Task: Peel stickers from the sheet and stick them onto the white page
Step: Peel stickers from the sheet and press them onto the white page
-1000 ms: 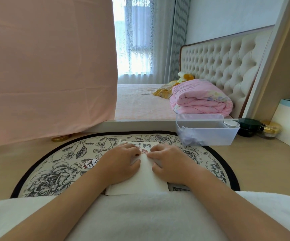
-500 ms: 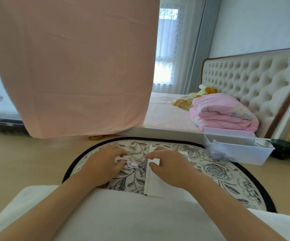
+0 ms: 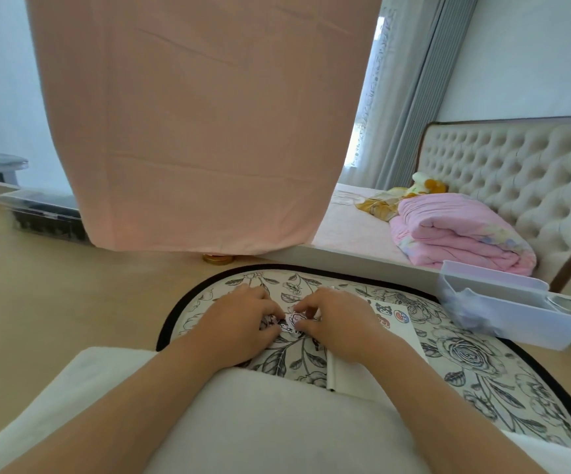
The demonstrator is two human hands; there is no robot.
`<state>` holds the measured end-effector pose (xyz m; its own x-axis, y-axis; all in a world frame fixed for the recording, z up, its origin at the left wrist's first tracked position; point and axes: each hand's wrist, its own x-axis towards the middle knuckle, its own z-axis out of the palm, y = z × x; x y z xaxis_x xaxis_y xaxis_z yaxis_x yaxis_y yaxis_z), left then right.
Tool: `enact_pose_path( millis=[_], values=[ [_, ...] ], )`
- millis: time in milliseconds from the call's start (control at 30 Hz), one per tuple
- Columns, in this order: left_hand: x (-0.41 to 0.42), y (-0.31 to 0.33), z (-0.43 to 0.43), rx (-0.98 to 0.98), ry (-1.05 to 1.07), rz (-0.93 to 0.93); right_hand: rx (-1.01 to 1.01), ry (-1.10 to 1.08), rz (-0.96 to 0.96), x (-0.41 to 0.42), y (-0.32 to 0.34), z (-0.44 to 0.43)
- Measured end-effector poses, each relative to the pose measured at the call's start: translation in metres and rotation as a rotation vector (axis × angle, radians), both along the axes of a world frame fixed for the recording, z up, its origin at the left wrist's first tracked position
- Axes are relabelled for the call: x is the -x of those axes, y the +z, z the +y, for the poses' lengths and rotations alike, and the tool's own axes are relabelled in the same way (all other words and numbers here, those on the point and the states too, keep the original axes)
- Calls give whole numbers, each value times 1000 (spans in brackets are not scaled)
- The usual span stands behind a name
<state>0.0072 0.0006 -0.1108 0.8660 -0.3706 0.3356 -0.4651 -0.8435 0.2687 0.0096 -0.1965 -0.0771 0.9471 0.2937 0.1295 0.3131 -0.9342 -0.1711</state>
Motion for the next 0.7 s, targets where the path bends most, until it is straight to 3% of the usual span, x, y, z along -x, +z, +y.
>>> enact_pose_path(
  millis=[267,367,567,700],
  values=[
    [1,1,-3,16,28,-21,-583,-125,93,0,-7,-12],
    [3,0,-6,111,19,-27,-762,-111,182,2,-3,-13],
    [7,4,-22,513,14,148,-830,-83,226,8,2,-8],
    [3,5,-18,565,83,151,-834,-112,195,6,1,-6]
  ],
)
